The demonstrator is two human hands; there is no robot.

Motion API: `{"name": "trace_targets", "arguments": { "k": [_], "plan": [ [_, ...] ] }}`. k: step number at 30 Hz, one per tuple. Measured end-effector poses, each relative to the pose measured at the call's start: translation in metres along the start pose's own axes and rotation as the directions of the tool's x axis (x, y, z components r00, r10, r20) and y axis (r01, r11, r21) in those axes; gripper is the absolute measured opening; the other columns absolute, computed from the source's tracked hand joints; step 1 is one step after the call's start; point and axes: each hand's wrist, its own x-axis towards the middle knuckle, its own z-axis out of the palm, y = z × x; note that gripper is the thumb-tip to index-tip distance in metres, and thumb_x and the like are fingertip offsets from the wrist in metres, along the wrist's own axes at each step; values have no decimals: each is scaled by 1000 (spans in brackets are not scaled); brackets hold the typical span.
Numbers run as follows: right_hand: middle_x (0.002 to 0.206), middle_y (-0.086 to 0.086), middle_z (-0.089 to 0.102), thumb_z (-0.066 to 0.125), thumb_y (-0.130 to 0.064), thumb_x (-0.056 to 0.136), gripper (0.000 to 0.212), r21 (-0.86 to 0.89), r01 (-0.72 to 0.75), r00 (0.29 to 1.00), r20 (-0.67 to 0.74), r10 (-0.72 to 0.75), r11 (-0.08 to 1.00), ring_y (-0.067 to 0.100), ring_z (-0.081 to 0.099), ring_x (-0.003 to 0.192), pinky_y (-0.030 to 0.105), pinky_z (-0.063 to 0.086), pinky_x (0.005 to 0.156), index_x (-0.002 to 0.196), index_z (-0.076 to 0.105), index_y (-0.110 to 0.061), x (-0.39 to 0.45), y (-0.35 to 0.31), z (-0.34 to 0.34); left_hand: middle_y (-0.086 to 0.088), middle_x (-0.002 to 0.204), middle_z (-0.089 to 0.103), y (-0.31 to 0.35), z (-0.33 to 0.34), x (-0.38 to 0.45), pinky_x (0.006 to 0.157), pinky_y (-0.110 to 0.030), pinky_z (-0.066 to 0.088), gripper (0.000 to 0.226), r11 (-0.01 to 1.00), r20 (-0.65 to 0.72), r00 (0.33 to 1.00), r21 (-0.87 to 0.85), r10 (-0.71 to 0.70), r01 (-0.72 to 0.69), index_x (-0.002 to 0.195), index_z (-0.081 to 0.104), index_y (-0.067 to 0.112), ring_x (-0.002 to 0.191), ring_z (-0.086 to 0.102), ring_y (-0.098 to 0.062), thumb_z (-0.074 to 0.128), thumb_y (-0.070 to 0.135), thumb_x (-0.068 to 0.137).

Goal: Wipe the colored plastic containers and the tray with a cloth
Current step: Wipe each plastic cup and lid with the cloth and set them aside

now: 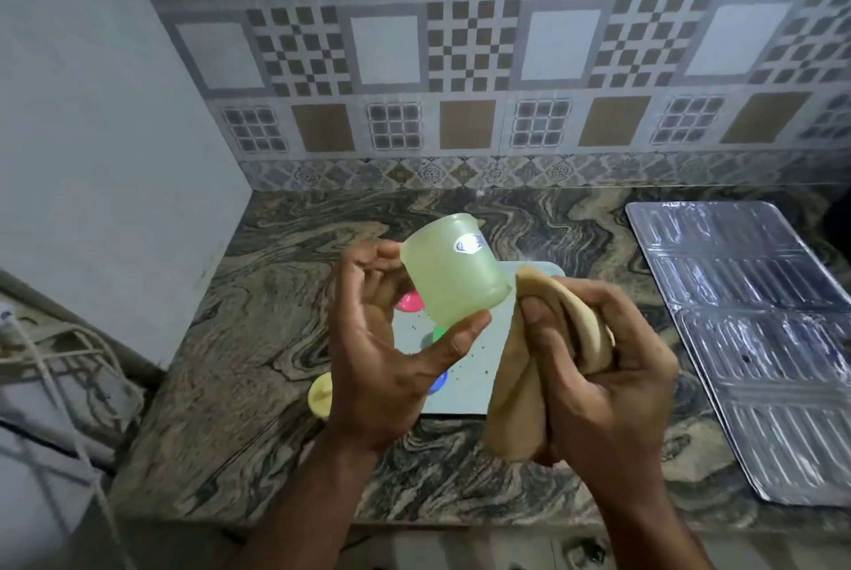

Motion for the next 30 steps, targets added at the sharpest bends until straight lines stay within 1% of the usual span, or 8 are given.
{"name": "trace_targets", "arguments": {
  "k": [8, 12, 14, 17, 20, 23, 27, 30],
  "plan": [
    [100, -14, 76, 76, -7, 89, 26, -49, 84, 995, 66, -80, 995, 3, 72, 87, 16, 53, 76, 108, 73, -25, -1, -9, -3, -18, 141, 58, 0, -1, -4, 102, -60, 53, 79, 993, 30, 997, 92, 66, -68, 137, 54, 31, 122, 63, -36, 95, 22, 69],
    [96, -8, 74, 79, -13, 90, 17, -169, 179, 982, 97, -164, 969, 8, 71, 84, 23, 53, 73, 105, 76, -19, -1, -13, -4, -7, 129, 63, 4, -6, -5, 97, -43, 55, 70, 926, 90, 982, 327, 167, -188, 129, 60, 24, 113, 65, -26, 96, 26, 70],
    [96, -6, 74, 80, -16, 90, 13, -217, 220, 973, 122, -197, 951, 9, 71, 86, 23, 54, 75, 103, 78, -11, 3, -17, 1, -4, 124, 61, 5, -7, -7, 94, -46, 54, 68, 889, 138, 966, 381, 218, -254, 128, 60, 25, 111, 63, -27, 96, 28, 71],
    [97, -5, 76, 78, -21, 92, 16, -213, 196, 979, 100, -178, 957, 10, 73, 88, 26, 57, 76, 103, 78, -10, 14, -22, 6, -11, 119, 60, 2, -8, -11, 91, -60, 52, 70, 910, 148, 961, 315, 233, -269, 128, 60, 24, 108, 61, -37, 97, 20, 69],
    [99, -7, 78, 76, -19, 93, 13, -144, 137, 988, 93, -125, 980, 11, 75, 90, 31, 59, 77, 105, 78, -13, 24, -23, 6, -17, 123, 60, 4, -7, -14, 96, -53, 53, 75, 940, 124, 969, 245, 213, -238, 128, 57, 22, 111, 62, -38, 97, 10, 66],
    [98, -9, 79, 76, -14, 93, 12, -81, 68, 992, 112, -59, 994, 12, 75, 88, 34, 59, 78, 105, 78, -15, 28, -18, 0, -19, 127, 62, 8, -6, -18, 97, -52, 54, 74, 969, 91, 978, 147, 187, -199, 127, 54, 19, 115, 64, -37, 96, 15, 66],
    [90, -13, 77, 79, -9, 89, 17, -102, -5, 973, 231, 28, 995, 3, 71, 79, 21, 55, 71, 101, 77, -21, 14, -7, -9, 4, 123, 66, 12, -5, -18, 91, -63, 54, 70, 998, 20, 998, -28, 64, -63, 122, 46, 23, 109, 66, -26, 88, 13, 67],
    [87, -15, 75, 80, -5, 88, 24, -22, -16, 986, 167, 19, 1000, -2, 67, 75, 15, 52, 70, 99, 74, -25, -1, -3, -12, -12, 131, 55, 14, -3, -14, 90, -62, 55, 72, 996, 6, 999, -84, 42, -41, 125, 44, 23, 111, 63, -26, 85, 9, 68]
  ]
}}
